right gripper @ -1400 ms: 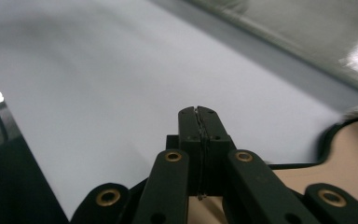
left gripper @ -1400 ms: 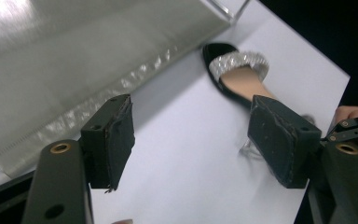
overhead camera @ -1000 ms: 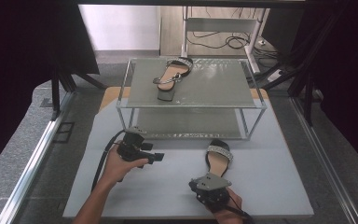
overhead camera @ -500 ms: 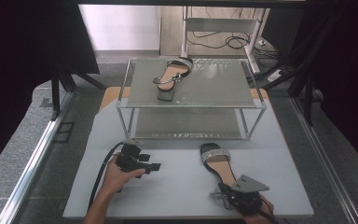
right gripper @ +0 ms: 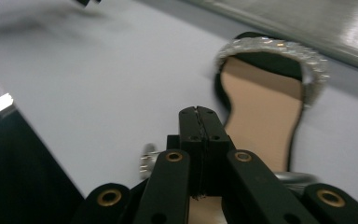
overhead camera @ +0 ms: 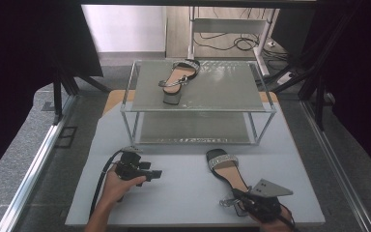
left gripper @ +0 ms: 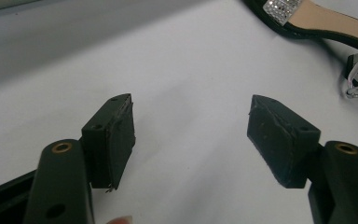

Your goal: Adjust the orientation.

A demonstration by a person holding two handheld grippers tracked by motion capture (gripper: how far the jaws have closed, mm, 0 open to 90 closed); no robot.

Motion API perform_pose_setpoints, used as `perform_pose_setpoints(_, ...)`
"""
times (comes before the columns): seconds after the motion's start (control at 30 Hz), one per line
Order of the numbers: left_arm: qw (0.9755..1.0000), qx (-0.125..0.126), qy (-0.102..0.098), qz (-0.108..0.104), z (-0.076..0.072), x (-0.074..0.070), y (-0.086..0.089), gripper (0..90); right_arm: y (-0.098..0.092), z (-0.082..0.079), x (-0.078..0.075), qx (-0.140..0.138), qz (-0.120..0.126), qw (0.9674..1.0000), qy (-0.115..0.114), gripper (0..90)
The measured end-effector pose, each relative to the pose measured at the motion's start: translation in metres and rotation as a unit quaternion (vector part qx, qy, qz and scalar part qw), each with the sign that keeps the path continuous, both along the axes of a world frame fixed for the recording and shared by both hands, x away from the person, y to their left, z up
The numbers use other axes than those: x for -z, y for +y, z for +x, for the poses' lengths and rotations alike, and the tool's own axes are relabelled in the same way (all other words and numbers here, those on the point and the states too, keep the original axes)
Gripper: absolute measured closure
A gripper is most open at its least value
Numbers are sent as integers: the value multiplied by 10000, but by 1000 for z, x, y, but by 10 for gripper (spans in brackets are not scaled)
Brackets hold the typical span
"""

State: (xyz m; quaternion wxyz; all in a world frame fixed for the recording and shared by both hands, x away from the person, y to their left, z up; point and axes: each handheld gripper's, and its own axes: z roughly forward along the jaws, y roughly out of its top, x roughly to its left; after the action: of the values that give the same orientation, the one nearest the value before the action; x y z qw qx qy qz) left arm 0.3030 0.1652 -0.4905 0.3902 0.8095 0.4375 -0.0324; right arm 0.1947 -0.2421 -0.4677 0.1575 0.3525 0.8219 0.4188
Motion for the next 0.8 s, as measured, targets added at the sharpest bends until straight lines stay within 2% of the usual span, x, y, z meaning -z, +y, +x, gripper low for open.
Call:
perform_pose_setpoints(0.03,10000,9,9,12,0,1,0,319,9,-2,2,-133,-138,9998,95,899)
perform_pose_setpoints(0.07,10000,9,9,12,0,1,0,319,9,-2,2,-133,-138,9998,95,899)
perform_pose_setpoints(0.1,10000,22,19,20,0,2,-1,319,16,-4,6,-145,-386,9991,124,899)
perform_pose_setpoints(0.13,10000,22,19,20,0,2,-1,319,16,-4,6,-145,-386,9991,124,899)
perform_pose_setpoints(0.2,10000,1,31,10,-1,3,0,319,19,-4,9,-74,-671,9976,152,899)
perform_pose_setpoints(0.23,9999,-56,20,-82,-1,2,3,319,17,-2,11,-3,-728,9972,194,900)
perform_pose_setpoints(0.33,9998,-136,-4,-120,-2,1,5,319,14,-1,10,67,-749,9969,252,900)
perform_pose_setpoints(0.37,9998,-151,-18,-115,-2,0,5,319,11,-1,10,206,-882,9956,229,900)
perform_pose_setpoints(0.47,9999,-134,-3,-100,-3,1,5,319,5,0,11,298,-877,9954,244,900)
perform_pose_setpoints(0.53,9999,-88,23,-63,-3,2,4,318,-3,1,10,257,-676,9968,326,894)
perform_pose_setpoints(0.63,10000,-67,28,-14,-3,2,4,318,-6,0,1,125,-364,9990,214,819)
perform_pose_setpoints(0.73,9999,-103,19,-16,-4,1,5,318,-8,0,-6,99,-252,9996,126,770)
perform_pose_setpoints(0.77,9999,-110,8,-22,-5,0,6,317,-11,3,-17,92,-133,9999,19,697)
perform_pose_setpoints(0.8,9999,-110,8,-22,-5,0,6,317,-11,3,-17,92,-133,9999,19,697)
